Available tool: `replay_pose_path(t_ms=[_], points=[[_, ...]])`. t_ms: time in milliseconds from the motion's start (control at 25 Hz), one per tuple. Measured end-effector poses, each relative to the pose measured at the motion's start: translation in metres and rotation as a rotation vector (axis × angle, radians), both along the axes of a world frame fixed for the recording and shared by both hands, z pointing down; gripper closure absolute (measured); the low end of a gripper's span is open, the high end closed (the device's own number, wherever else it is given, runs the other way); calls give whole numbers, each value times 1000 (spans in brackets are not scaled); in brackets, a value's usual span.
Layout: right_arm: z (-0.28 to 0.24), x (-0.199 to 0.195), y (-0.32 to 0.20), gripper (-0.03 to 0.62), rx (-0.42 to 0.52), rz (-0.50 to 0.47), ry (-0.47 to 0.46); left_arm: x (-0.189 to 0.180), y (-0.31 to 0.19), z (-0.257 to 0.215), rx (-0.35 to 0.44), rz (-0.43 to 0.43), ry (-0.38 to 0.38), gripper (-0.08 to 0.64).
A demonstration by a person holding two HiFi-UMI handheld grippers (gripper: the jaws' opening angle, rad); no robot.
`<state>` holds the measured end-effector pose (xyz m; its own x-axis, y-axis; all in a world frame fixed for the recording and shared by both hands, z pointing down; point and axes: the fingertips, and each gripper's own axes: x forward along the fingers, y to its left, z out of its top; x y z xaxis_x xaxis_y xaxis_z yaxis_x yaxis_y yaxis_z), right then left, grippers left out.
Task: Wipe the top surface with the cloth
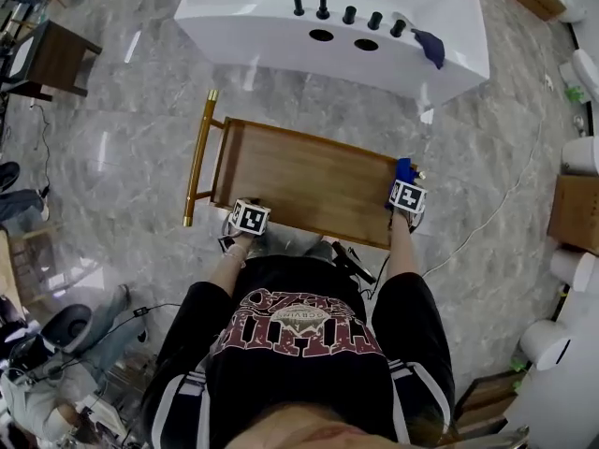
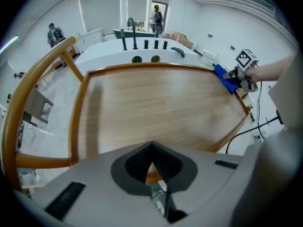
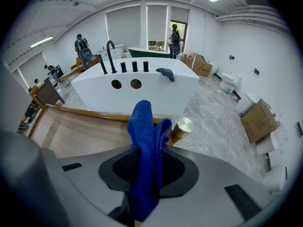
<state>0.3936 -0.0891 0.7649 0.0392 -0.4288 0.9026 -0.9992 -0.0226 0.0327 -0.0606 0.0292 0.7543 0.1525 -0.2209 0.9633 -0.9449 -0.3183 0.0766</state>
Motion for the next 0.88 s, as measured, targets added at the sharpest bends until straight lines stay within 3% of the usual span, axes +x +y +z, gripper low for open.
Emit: replay_pose_path(t_ms=[80,200,400,640,880], points=[[1,-3,-1,488,-4,-1,-4,-33,-4,-4,32,-77,-39,512],[0,-4,-1,488,-8,14,-6,-70,0,-4,19,-148,-62,512],[-1,-7,2,488,-13,52,-1,-101,12,5,-34,-123,-99,512],[-1,-6,5,488,-29,80,15,-103,16,13,-70,-106,-72,512],[-6,-15,3,489,-49,78,115,-106,15,11,-53,-94,-49,512]])
